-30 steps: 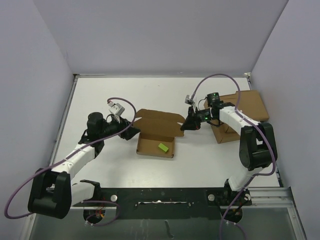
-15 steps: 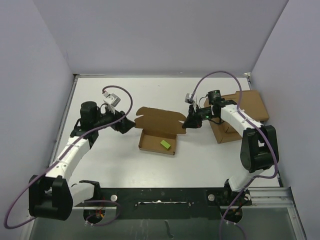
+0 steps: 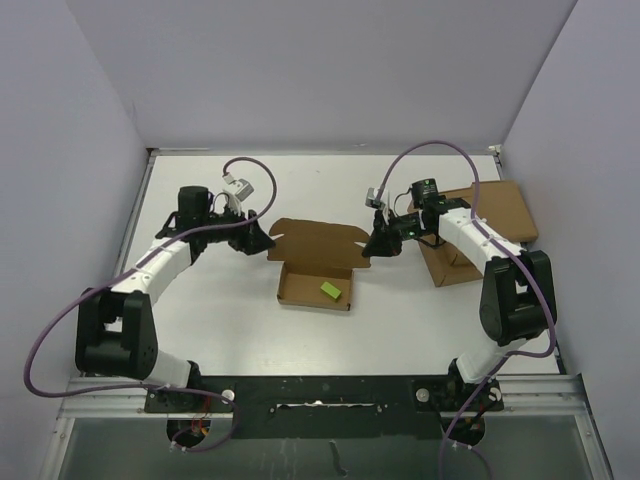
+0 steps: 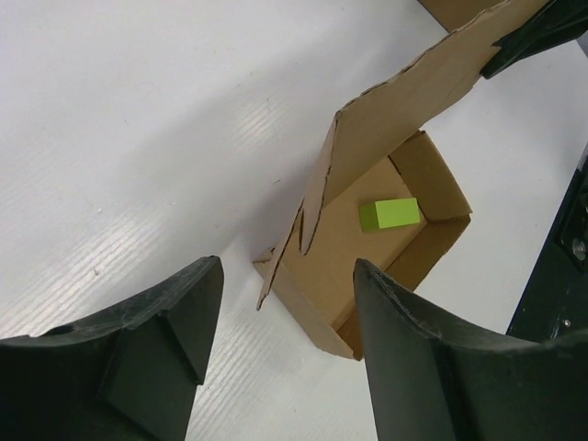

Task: Fold the paper box

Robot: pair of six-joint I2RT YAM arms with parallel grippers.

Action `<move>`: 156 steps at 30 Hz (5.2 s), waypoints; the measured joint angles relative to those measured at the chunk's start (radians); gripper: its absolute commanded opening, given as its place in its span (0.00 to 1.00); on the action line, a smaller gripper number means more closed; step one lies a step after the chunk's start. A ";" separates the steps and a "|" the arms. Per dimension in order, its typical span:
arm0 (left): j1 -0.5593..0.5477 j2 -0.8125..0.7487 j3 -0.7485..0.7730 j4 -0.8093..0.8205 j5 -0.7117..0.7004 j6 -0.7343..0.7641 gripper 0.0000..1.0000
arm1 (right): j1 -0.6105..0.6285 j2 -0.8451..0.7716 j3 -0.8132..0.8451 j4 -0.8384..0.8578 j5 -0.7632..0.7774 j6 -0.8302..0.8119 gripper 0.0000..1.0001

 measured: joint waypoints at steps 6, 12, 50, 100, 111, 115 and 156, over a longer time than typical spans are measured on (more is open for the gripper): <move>-0.001 0.032 0.000 -0.005 0.026 0.000 0.45 | 0.000 0.000 0.000 -0.002 0.000 -0.001 0.00; -0.015 0.041 0.000 0.011 0.048 -0.008 0.37 | 0.000 0.000 0.000 -0.005 0.001 -0.001 0.00; -0.240 -0.251 -0.229 0.200 -0.594 -0.258 0.00 | 0.185 -0.013 0.078 0.197 0.446 0.198 0.00; -0.632 -0.109 -0.243 0.353 -1.481 -0.406 0.00 | 0.246 -0.059 -0.087 0.484 0.636 0.557 0.09; -0.697 -0.111 -0.280 0.399 -1.567 -0.422 0.00 | 0.260 -0.100 -0.136 0.489 0.642 0.609 0.13; -0.709 -0.113 -0.293 0.405 -1.582 -0.424 0.00 | 0.275 -0.120 -0.161 0.489 0.654 0.616 0.14; -0.790 -0.175 -0.379 0.396 -1.634 -0.484 0.00 | 0.354 -0.175 -0.270 0.523 0.776 0.723 0.15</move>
